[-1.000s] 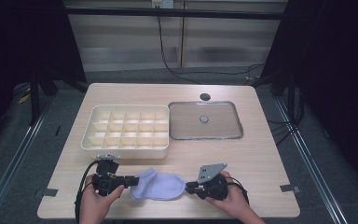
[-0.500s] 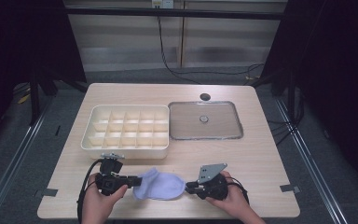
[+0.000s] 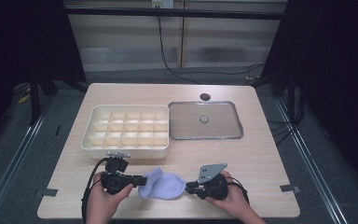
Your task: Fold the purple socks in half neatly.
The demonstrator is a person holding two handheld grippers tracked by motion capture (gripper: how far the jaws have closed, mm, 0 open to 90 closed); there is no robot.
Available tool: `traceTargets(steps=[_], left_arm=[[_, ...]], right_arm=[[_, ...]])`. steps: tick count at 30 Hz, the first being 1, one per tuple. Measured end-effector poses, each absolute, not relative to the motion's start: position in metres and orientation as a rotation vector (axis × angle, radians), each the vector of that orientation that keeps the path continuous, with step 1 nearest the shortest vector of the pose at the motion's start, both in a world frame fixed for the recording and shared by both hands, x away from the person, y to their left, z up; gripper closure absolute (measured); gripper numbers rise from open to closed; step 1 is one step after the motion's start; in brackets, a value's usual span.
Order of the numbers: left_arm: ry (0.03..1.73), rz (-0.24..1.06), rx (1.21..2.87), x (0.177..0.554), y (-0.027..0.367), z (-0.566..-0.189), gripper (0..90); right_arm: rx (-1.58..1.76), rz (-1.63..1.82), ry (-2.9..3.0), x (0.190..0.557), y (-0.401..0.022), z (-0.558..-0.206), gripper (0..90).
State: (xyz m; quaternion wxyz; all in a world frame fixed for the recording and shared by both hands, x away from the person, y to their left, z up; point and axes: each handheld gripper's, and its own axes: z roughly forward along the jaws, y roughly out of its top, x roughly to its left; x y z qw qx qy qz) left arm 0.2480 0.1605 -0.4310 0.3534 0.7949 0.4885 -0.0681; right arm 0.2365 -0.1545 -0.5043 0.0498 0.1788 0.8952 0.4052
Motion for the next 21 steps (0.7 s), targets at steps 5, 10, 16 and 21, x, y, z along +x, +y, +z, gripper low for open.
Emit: traceTargets(steps=[5, 10, 16, 21], left_arm=[[1.269, -0.185, 2.04, 0.248, 0.158, -0.43, 79.8], [1.266, -0.19, 2.044, 0.249, 0.153, -0.429, 79.8], [1.259, -0.184, 2.055, 0.25, 0.149, -0.428, 79.8], [1.265, -0.194, 2.043, 0.251, 0.146, -0.427, 79.9]], right_arm=[[0.549, 1.233, 2.727, 0.236, -0.154, -0.504, 78.6], [0.547, 1.23, 2.725, 0.236, -0.154, -0.504, 78.2], [0.543, 1.225, 2.727, 0.237, -0.154, -0.504, 78.2], [0.545, 1.224, 2.728, 0.237, -0.154, -0.504, 78.1]])
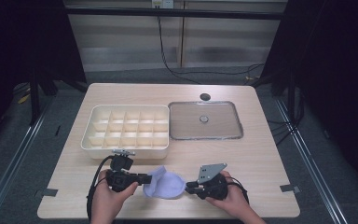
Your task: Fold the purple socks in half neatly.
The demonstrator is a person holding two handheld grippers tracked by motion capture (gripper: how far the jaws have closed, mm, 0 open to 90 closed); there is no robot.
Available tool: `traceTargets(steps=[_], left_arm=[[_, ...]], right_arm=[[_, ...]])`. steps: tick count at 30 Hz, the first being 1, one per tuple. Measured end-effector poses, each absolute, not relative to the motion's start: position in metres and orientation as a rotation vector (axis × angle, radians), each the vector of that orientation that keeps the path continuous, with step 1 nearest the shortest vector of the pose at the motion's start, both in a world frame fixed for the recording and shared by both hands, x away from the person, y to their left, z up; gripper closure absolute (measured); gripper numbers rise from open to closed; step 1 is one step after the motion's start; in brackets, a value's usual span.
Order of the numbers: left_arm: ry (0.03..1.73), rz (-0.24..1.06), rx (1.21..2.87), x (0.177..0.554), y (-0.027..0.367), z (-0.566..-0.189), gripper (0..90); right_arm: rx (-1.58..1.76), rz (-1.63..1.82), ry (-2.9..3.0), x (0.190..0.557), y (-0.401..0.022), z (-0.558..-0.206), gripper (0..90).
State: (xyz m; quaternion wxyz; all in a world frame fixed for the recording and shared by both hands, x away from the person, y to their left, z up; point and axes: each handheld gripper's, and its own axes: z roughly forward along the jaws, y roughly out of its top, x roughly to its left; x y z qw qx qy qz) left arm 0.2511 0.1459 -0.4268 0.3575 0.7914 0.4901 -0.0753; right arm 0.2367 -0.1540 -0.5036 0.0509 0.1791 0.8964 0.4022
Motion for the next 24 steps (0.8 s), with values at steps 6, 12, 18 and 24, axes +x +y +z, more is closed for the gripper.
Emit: traceTargets(steps=[6, 12, 18, 24], left_arm=[[1.254, -0.206, 2.068, 0.2527, 0.1439, -0.428, 79.9], [1.254, -0.2, 2.065, 0.2535, 0.1405, -0.4273, 79.9], [1.269, -0.179, 2.059, 0.2542, 0.142, -0.4249, 79.9], [1.263, -0.181, 2.072, 0.255, 0.1416, -0.4238, 79.9]], right_arm=[[0.543, 1.225, 2.733, 0.2373, -0.1539, -0.5036, 78.2], [0.541, 1.221, 2.738, 0.2376, -0.1531, -0.5033, 78.0], [0.543, 1.211, 2.749, 0.2372, -0.1534, -0.5021, 76.8], [0.589, 1.19, 2.75, 0.2397, -0.1581, -0.5009, 79.7]])
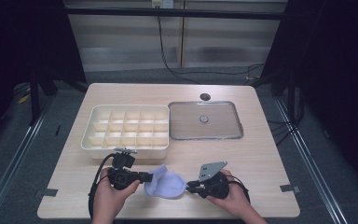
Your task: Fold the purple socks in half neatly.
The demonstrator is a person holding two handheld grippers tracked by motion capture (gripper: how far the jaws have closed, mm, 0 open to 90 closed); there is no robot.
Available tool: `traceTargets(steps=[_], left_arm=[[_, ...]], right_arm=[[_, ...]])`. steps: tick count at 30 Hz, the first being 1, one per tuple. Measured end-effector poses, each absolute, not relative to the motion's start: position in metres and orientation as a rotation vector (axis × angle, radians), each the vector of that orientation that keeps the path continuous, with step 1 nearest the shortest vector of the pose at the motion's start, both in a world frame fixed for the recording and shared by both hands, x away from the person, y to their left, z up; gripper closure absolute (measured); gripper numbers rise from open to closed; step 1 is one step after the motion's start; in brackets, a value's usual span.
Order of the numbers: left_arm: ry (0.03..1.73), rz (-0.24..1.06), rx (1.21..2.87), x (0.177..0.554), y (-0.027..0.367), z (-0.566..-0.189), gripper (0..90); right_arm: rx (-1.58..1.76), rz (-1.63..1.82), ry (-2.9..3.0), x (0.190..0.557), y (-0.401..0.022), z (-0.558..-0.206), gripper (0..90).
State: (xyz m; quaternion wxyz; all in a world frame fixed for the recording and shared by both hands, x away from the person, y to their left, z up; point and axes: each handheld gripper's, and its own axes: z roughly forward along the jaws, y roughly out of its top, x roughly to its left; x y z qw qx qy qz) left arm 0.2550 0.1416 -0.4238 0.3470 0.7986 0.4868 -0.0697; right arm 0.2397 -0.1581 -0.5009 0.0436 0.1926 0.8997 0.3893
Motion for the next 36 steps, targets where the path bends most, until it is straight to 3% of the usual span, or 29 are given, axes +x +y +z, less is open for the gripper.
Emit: traceTargets(steps=[7, 36], left_arm=[[1.254, -0.2, 2.072, 0.255, 0.136, -0.423, 79.9], [1.219, -0.155, 2.13, 0.259, 0.118, -0.428, 80.0]], right_arm=[[0.629, 1.186, 2.761, 0.242, -0.159, -0.5, 90.0], [0.645, 1.207, 2.749, 0.242, -0.154, -0.502, 90.0]])
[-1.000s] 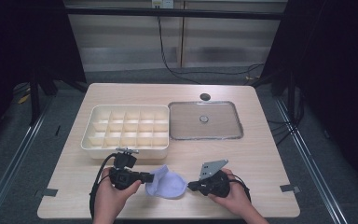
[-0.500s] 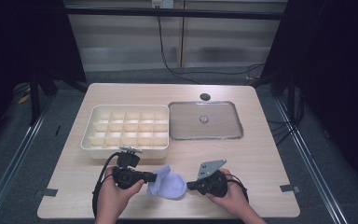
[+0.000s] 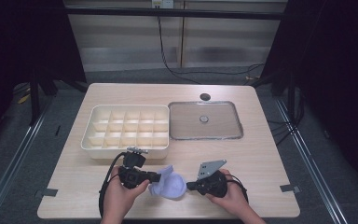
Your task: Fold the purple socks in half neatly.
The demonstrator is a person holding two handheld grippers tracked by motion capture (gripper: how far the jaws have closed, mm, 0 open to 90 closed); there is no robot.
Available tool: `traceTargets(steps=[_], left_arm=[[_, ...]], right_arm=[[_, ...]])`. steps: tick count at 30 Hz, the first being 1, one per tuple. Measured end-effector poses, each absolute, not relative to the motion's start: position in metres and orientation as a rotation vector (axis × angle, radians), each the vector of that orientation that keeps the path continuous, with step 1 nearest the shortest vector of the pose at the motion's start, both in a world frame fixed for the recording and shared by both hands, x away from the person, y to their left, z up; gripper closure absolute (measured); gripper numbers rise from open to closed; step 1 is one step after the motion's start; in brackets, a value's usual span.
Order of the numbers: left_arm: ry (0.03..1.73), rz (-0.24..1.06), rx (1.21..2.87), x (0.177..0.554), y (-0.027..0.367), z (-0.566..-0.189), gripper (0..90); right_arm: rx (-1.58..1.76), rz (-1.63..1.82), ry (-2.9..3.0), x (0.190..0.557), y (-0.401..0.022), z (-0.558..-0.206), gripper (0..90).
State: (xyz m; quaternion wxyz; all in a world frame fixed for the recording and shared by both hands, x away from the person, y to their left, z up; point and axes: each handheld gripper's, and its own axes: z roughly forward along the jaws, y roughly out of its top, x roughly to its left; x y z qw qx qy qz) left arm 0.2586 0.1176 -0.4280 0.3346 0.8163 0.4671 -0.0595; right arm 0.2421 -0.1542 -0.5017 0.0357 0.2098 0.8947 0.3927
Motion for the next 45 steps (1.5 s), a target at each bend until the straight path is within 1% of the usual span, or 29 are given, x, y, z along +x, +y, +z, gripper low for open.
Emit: traceTargets(steps=[20, 45], left_arm=[[1.227, -0.167, 2.134, 0.261, 0.112, -0.435, 80.0], [1.198, -0.19, 2.14, 0.259, 0.099, -0.442, 79.9]], right_arm=[[0.655, 1.205, 2.75, 0.242, -0.154, -0.501, 90.0], [0.647, 1.217, 2.755, 0.242, -0.152, -0.502, 90.0]])
